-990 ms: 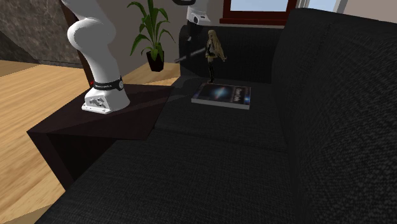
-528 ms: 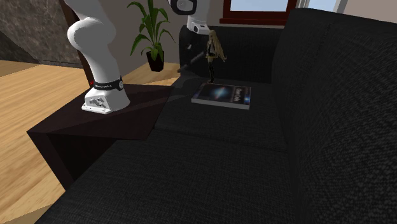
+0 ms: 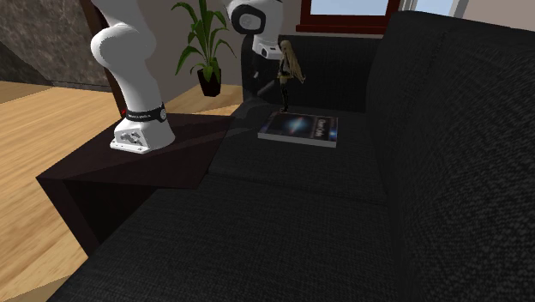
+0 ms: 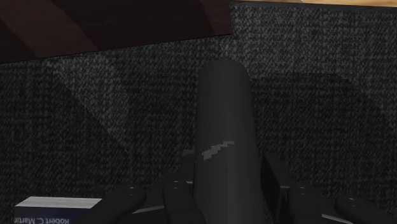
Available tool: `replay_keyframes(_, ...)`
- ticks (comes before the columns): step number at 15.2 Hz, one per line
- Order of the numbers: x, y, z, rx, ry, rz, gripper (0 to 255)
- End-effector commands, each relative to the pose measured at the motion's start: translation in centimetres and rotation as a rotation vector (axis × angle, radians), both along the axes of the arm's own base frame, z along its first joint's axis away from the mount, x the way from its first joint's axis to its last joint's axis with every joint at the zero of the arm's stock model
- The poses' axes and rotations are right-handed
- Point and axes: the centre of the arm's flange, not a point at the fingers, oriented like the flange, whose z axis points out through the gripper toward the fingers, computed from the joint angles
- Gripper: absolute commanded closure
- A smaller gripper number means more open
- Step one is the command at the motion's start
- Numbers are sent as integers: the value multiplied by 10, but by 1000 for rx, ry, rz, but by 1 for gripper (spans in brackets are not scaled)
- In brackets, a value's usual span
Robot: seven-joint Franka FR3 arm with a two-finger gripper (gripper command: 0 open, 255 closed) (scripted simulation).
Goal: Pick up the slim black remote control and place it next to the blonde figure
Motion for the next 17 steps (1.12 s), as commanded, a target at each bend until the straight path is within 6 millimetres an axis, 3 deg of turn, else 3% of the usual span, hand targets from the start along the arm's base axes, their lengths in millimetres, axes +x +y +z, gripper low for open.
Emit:
replay_keyframes(1,0,1,-11,0,-1,0,255)
replay_keyframes(13,0,1,-74,0,-1,0,255)
replay_keyframes(17,0,1,-75,0,-1,0,255)
